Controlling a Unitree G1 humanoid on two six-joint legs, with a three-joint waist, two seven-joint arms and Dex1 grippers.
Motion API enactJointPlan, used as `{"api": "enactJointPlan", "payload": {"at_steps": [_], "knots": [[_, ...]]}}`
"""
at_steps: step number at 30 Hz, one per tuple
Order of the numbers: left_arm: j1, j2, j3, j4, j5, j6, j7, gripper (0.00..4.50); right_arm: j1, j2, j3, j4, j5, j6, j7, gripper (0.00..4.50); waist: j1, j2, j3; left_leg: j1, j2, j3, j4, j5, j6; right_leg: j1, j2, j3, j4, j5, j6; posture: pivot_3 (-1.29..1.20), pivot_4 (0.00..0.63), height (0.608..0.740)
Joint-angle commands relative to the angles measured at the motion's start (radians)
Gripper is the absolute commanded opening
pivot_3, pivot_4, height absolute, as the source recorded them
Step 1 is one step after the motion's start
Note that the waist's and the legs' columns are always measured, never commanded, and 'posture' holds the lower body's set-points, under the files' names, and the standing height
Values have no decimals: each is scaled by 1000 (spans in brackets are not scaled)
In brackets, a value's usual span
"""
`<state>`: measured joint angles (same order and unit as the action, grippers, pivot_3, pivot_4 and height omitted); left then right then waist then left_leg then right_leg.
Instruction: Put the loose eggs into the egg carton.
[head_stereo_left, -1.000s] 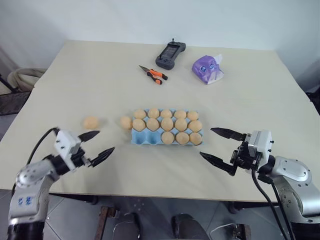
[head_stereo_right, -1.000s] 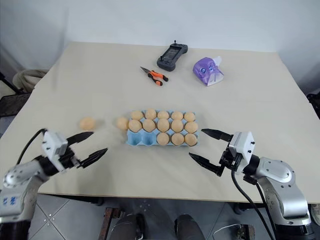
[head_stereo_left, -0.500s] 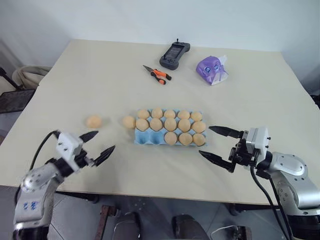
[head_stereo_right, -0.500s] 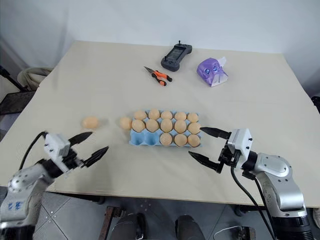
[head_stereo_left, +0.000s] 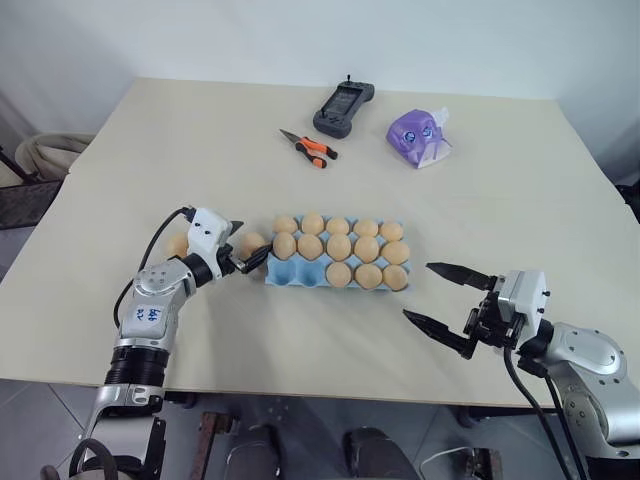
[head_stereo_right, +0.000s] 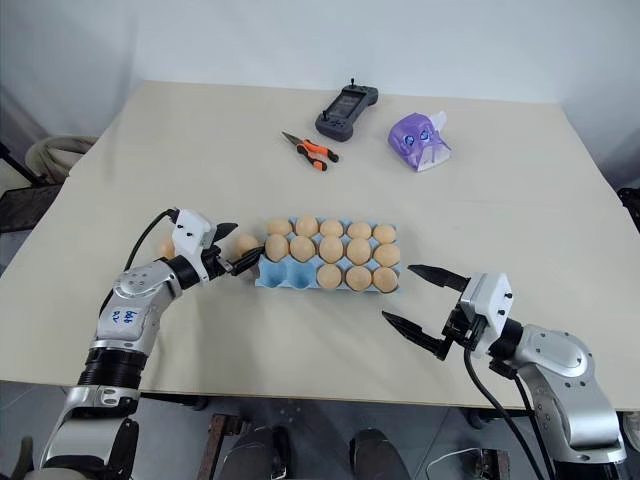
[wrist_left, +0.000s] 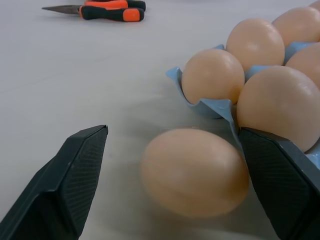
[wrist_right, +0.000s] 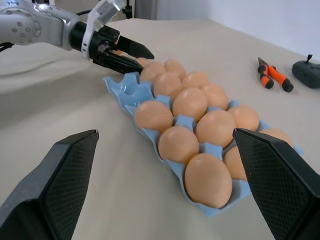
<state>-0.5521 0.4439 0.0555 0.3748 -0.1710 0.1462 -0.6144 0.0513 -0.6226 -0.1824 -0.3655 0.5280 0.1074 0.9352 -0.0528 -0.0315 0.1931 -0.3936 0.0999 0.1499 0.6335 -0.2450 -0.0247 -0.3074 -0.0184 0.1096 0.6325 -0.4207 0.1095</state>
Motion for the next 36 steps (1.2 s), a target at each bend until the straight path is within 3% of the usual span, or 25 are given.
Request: {"api": "enactJointPlan", "payload": {"at_steps": [1,7,11,24,30,36], "knots": [[-32,0,-9,72,30,-10,13,4029,12,4,-38,-49,8,-18,-25,4500,0,0,0,0,0,0,1,0,0,0,1,0,1,0,0,0,150,740],[-29,20,-1,83,19,-4,-11,2340,16,1,-39,-51,10,-21,-37,4500,-3,0,0,4,0,0,1,2,1,1,-1,1,9,1,2,0,150,740],[2,31,25,30,-21,20,-36,1907,10,2,-35,-41,10,-24,-34,4500,-4,0,0,5,0,-1,0,3,0,1,-1,1,11,1,1,0,150,740],[50,71,96,-240,-184,117,-155,1873,-23,2,-21,-13,7,-21,-11,4500,0,0,0,2,0,-1,-2,3,0,0,-1,0,6,0,0,0,150,740],[-4,32,-7,-336,-228,205,-239,1873,-37,12,-5,-4,-2,-20,-14,4500,3,0,0,2,0,-2,-2,3,0,0,-1,0,5,0,0,0,150,740],[-80,-35,-142,-233,-153,163,-293,1873,-36,20,-1,-12,-13,-25,-34,4500,1,0,0,2,-1,-1,-2,3,0,0,1,0,5,1,0,0,150,740]]}}
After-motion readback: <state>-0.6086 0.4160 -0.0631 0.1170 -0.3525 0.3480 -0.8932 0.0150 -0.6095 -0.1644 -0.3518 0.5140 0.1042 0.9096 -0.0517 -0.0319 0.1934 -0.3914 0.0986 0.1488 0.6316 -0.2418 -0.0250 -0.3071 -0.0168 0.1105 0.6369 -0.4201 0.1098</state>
